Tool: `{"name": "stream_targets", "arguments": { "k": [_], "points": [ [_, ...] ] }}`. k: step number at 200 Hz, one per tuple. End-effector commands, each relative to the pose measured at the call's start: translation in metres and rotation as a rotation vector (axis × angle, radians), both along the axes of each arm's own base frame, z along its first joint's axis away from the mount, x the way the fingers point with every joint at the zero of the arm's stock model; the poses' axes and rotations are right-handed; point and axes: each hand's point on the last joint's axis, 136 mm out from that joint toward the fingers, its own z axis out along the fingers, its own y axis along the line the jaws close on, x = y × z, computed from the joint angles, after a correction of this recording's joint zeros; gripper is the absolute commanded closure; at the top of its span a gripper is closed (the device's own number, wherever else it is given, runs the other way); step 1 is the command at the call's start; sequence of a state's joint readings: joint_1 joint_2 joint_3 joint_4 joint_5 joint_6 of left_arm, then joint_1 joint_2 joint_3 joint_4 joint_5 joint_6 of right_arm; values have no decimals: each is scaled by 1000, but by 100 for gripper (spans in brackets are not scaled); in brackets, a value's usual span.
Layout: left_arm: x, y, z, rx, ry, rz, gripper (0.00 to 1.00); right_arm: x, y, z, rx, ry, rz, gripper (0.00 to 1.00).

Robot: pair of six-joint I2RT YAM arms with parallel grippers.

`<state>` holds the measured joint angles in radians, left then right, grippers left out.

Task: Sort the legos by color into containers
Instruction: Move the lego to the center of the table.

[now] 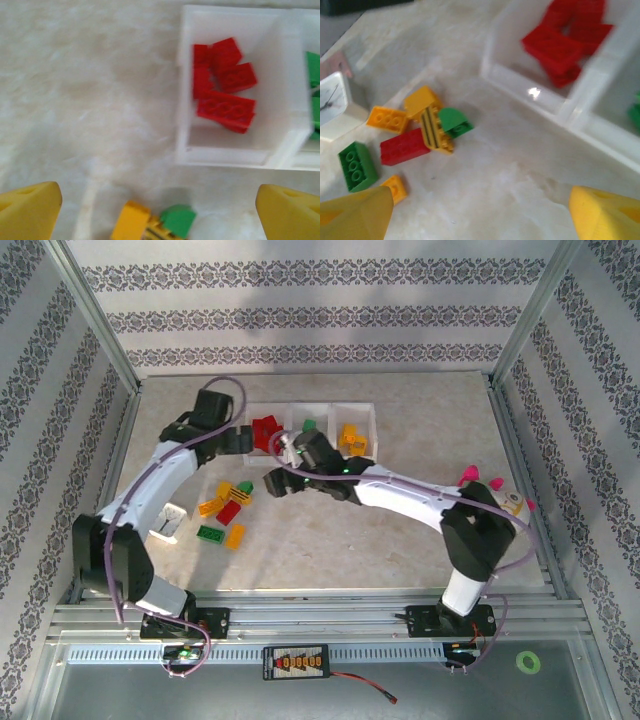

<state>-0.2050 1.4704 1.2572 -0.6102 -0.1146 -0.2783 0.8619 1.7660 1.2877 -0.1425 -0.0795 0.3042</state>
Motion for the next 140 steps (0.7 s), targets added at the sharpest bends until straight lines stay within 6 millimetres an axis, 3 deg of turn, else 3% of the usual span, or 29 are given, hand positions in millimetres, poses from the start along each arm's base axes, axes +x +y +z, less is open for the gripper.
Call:
{"name": "stream_targets", "arguments": {
  "k": [1, 21, 61, 79, 95, 140],
  "points": [
    [-31, 27, 4, -35, 22, 85, 1, -23, 31, -13, -89, -1, 142, 10],
    [-58, 39, 6, -42, 38, 117, 1, -28, 52, -30, -166, 1, 185, 17],
    [-100, 66, 6, -31, 46, 205, 1, -21, 71, -61, -251, 38, 194, 30],
    [-108, 71, 5, -34, 41, 224, 1, -18, 77, -70, -267, 49, 207, 37],
    [-112, 71, 5, -39, 43, 227, 1, -16, 81, -78, -275, 61, 222, 49],
    [-112, 67, 13, -66, 8, 215, 1, -8, 91, -97, -275, 105, 241, 49]
  ]
}}
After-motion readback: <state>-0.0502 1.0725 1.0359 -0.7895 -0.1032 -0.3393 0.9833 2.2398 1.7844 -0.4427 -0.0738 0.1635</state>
